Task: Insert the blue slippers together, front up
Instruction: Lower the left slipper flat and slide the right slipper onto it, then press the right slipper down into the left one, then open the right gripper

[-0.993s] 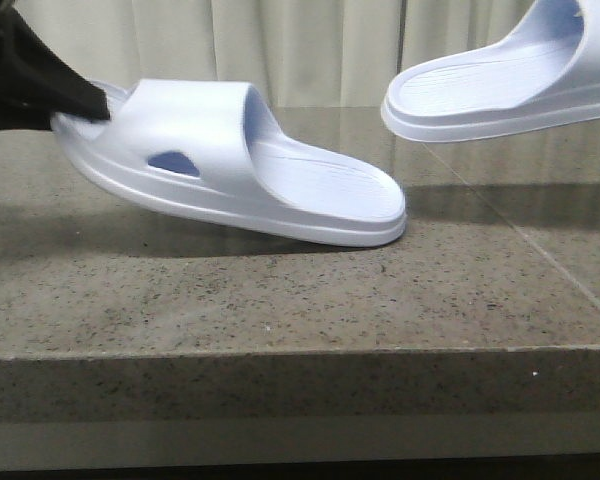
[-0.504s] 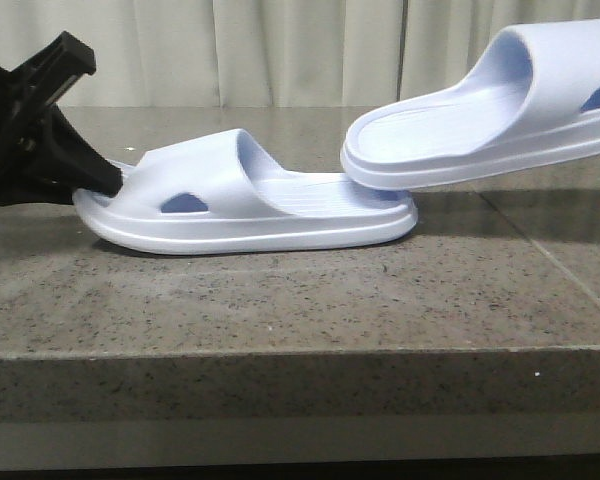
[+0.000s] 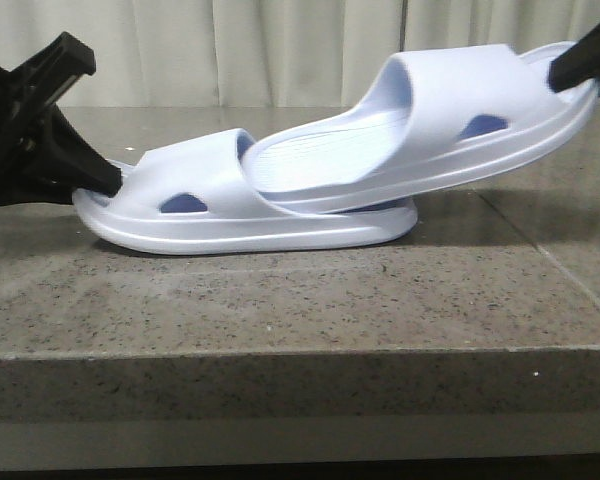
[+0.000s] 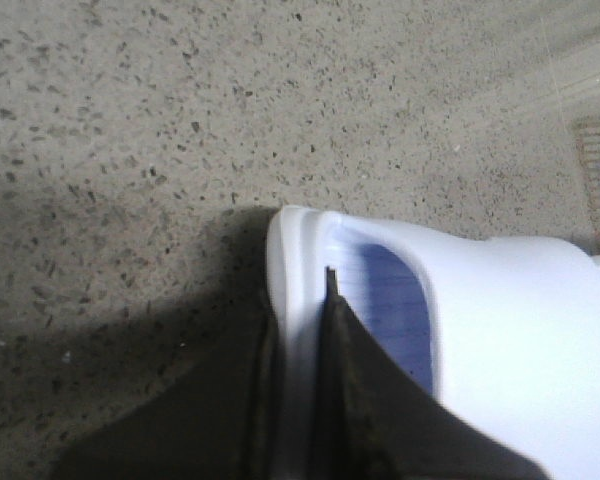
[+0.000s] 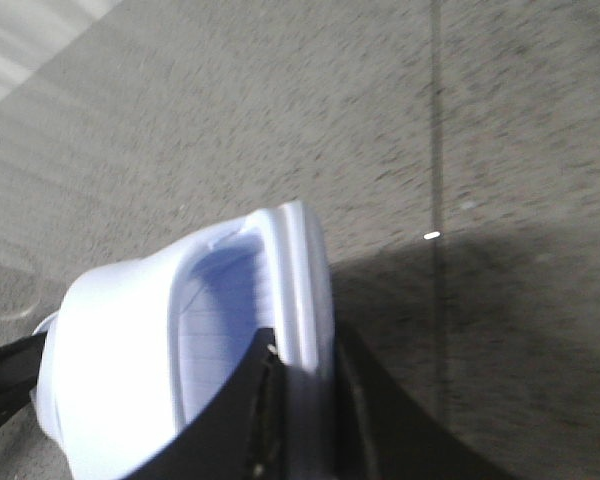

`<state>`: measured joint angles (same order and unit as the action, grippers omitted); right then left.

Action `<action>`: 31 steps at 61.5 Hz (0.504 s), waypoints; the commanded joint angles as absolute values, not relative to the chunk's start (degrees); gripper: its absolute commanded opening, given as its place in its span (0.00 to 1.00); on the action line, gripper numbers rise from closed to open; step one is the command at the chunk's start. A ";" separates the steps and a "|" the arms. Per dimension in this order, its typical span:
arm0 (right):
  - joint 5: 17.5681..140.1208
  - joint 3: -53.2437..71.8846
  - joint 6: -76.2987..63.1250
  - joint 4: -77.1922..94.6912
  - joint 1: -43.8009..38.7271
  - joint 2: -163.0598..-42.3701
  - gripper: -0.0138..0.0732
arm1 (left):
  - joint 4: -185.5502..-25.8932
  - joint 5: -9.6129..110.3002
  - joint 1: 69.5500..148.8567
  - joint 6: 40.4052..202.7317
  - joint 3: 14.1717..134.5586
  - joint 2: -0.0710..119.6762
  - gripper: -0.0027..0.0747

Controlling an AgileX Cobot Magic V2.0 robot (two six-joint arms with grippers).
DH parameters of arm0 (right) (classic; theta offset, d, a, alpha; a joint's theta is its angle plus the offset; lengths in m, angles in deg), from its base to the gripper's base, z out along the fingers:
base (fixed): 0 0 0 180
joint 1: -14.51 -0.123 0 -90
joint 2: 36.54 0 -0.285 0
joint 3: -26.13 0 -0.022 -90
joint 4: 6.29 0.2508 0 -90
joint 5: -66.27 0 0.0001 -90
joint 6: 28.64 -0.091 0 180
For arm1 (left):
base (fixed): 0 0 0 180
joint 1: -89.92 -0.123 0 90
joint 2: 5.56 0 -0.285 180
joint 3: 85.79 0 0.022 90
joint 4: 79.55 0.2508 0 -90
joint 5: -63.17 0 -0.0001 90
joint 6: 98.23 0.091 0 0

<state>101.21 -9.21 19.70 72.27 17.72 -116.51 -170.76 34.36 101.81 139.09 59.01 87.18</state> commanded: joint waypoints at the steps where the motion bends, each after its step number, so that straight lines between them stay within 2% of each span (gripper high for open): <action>1: 97.68 -7.99 20.00 76.62 11.18 -116.87 0.03 | -172.37 33.01 102.27 139.85 60.42 85.67 0.01; 17: 90.27 -7.99 20.76 82.73 -6.42 -123.66 0.03 | -173.11 33.01 102.27 139.98 60.42 85.67 0.01; 31: 87.58 -7.99 20.88 82.73 -9.56 -125.39 0.03 | -173.15 33.01 102.27 139.98 60.42 85.67 0.01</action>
